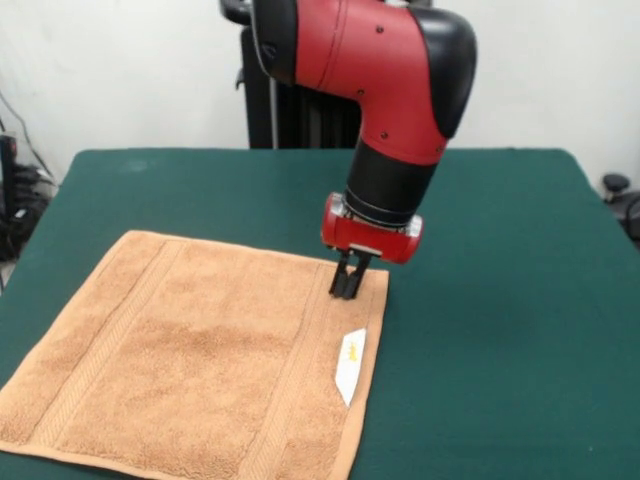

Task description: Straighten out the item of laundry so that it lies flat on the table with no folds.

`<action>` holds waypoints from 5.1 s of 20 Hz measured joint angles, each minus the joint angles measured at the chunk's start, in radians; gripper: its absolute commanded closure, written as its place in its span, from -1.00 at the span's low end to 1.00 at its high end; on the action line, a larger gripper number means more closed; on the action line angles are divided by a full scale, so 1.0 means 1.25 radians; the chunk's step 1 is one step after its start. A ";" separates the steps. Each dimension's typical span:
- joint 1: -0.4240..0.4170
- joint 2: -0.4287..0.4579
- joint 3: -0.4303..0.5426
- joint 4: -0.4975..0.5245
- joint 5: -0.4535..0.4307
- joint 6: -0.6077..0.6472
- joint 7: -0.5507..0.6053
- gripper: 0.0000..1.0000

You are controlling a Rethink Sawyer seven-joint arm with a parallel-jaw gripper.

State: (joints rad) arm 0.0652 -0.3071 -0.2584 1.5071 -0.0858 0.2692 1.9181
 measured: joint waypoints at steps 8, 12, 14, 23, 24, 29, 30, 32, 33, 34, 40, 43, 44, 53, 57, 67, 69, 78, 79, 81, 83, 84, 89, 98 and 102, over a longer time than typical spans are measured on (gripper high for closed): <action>0.016 0.011 -0.018 -0.013 0.000 0.000 0.000 1.00; 0.010 0.009 -0.014 -0.013 0.000 0.000 0.000 1.00; 0.008 0.008 -0.012 -0.011 0.000 0.000 0.000 1.00; -0.038 -0.018 0.032 0.019 0.000 -0.003 0.000 1.00; -0.048 -0.024 0.040 0.030 0.000 -0.010 0.000 1.00; -0.077 -0.041 0.065 0.084 0.004 -0.098 0.000 1.00; -0.085 -0.045 0.071 0.100 0.005 -0.126 0.000 1.00; -0.106 -0.054 0.087 0.145 0.006 -0.212 0.000 1.00; -0.112 -0.055 0.092 0.158 0.007 -0.238 0.000 1.00; -0.119 -0.057 0.098 0.174 0.009 -0.271 0.001 1.00; -0.163 -0.057 0.131 0.251 0.011 -0.445 0.001 1.00; -0.180 -0.056 0.144 0.273 0.011 -0.487 0.001 1.00; -0.186 -0.057 0.149 0.279 0.011 -0.498 0.001 1.00; -0.263 -0.060 0.212 0.347 0.013 -0.587 0.001 1.00; -0.260 -0.069 0.210 0.382 0.036 -0.597 0.001 1.00; -0.169 -0.133 0.188 0.454 0.139 -0.444 0.001 1.00; -0.149 -0.173 0.184 0.459 0.147 -0.344 0.001 1.00; -0.130 -0.314 0.160 0.432 0.150 -0.012 0.001 1.00; -0.127 -0.329 0.150 0.416 0.149 0.029 0.001 1.00; -0.122 -0.347 0.139 0.391 0.149 0.076 0.001 1.00; -0.114 -0.363 0.127 0.356 0.149 0.118 0.001 1.00; -0.112 -0.367 0.124 0.346 0.149 0.127 0.001 1.00; -0.106 -0.382 0.112 0.275 0.147 0.169 0.001 1.00; -0.104 -0.380 0.105 0.157 0.145 0.199 0.001 1.00; -0.104 -0.379 0.105 0.120 0.145 0.212 0.001 1.00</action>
State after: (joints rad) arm -0.0651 -0.7806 -0.1267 1.6571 0.0952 0.5346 1.9198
